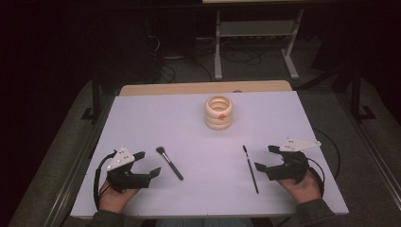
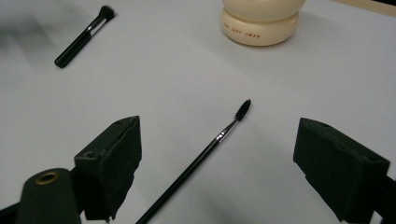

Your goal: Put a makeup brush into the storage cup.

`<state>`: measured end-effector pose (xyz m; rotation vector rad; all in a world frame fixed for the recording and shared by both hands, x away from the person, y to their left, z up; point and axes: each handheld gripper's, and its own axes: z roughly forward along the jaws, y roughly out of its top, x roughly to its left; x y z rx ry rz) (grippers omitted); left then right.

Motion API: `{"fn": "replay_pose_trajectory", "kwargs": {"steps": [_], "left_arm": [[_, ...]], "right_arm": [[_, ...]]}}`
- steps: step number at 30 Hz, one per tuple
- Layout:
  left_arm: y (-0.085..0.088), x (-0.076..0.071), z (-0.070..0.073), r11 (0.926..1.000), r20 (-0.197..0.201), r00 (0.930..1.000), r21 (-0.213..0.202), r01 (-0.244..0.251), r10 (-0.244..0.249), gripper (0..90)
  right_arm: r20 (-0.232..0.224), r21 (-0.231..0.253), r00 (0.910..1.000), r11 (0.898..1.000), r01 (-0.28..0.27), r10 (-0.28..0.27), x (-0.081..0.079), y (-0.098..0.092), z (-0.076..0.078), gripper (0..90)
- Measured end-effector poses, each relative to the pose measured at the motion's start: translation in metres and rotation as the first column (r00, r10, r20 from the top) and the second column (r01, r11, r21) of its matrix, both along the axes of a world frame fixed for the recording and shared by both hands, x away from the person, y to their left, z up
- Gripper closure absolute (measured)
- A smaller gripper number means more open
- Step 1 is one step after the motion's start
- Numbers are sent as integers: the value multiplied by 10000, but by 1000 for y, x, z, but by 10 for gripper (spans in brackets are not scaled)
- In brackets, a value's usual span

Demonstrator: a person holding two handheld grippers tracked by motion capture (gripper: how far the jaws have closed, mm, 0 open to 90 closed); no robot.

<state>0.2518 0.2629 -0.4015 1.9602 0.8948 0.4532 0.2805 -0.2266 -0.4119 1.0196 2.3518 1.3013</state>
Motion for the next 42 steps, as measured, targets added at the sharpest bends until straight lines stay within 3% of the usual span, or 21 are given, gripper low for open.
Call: {"fn": "replay_pose_trajectory", "kwargs": {"steps": [8, 16, 27, 38, 39, 42], "left_arm": [[3, -6, 2, 9996, 41, 10000, -280, -26, 27, 166], [2, -7, 4, 9988, 47, 10000, -494, 15, -13, 166], [-3, -8, 9, 9991, 140, 9997, -378, 180, -175, 166], [-4, -9, 10, 9989, 248, 9994, -400, 259, -249, 166], [-5, -9, 10, 9988, 207, 9995, -421, 240, -231, 166], [-5, -8, 9, 9989, 214, 9993, -361, 308, -301, 166]], "right_arm": [[15, 54, 9999, 9999, -112, 112, 0, 12, 10, 143], [-93, -278, 9988, 9984, -483, 480, 3, 28, 17, 143], [-165, -269, 9963, 9960, -852, 847, 10, 47, 35, 143], [-350, -527, 9874, 9863, -1562, 1545, 17, 78, 49, 143], [-505, -681, 9849, 9833, -1689, 1657, 20, 91, 54, 144], [-535, -811, 9826, 9800, -1818, 1779, 22, 99, 55, 145]]}}
